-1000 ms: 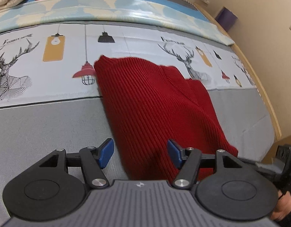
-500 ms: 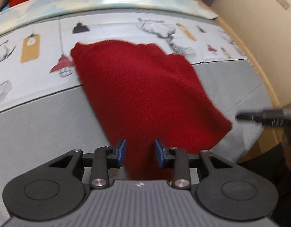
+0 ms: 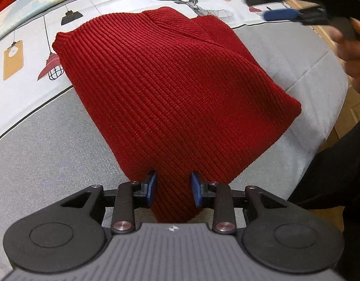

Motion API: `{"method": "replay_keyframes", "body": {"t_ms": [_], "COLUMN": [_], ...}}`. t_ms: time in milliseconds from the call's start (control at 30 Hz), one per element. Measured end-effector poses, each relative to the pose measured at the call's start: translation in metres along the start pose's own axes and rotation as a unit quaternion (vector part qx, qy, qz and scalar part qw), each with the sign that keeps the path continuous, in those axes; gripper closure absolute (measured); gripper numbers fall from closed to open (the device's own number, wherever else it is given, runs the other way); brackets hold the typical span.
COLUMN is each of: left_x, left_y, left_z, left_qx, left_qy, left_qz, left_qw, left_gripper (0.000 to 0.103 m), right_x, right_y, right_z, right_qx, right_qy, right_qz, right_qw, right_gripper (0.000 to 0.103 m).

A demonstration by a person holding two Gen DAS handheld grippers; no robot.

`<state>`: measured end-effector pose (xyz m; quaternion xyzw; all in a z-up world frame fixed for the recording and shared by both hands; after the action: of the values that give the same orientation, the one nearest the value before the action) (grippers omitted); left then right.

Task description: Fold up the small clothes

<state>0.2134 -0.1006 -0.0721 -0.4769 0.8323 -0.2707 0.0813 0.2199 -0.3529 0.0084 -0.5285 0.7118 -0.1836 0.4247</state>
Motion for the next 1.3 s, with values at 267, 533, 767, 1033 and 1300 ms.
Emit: {"method": "replay_keyframes", "body": {"t_ms": [267, 533, 767, 1033, 1300], "left_x": [0.000, -0.003, -0.003, -0.008, -0.040], "left_y": [0.002, 0.000, 0.001, 0.004, -0.030], "left_z": [-0.002, 0.001, -0.005, -0.009, -0.050], "left_qx": [0.005, 0.003, 0.018, 0.013, 0.127], "left_qy": [0.004, 0.010, 0.019, 0.010, 0.049], "left_qz": [-0.003, -0.002, -0.009, -0.024, -0.130], "left_qw": [1.0000, 0.9999, 0.9996, 0.9996, 0.9821], "left_gripper": [0.066, 0.065, 0.064, 0.056, 0.057], "right_x": [-0.020, -0.039, -0.029, -0.025, -0.049], "right_y": [0.018, 0.025, 0.012, 0.017, 0.031], "right_z": [0.070, 0.088, 0.070, 0.059, -0.005], "right_qx": [-0.077, -0.078, -0.017, -0.040, -0.098], "right_qy": [-0.012, -0.032, 0.021, 0.046, -0.150], "right_qz": [0.013, 0.027, 0.052, 0.009, -0.122], "right_qw": [0.997, 0.996, 0.998, 0.998, 0.976], "right_gripper": [0.037, 0.088, 0.090, 0.073, 0.073]}}
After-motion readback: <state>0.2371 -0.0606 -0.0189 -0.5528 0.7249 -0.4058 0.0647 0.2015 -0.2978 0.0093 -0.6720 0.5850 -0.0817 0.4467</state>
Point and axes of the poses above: each gripper's, at about its wrist camera, not at the fingertips, and z roughly the way its jaws point, x to its right, y to its underside, the point moved 5 cm from there along z, roughly the way its jaws point, and after that the axes turned 13 degrees about x, right-handed, at the moved point
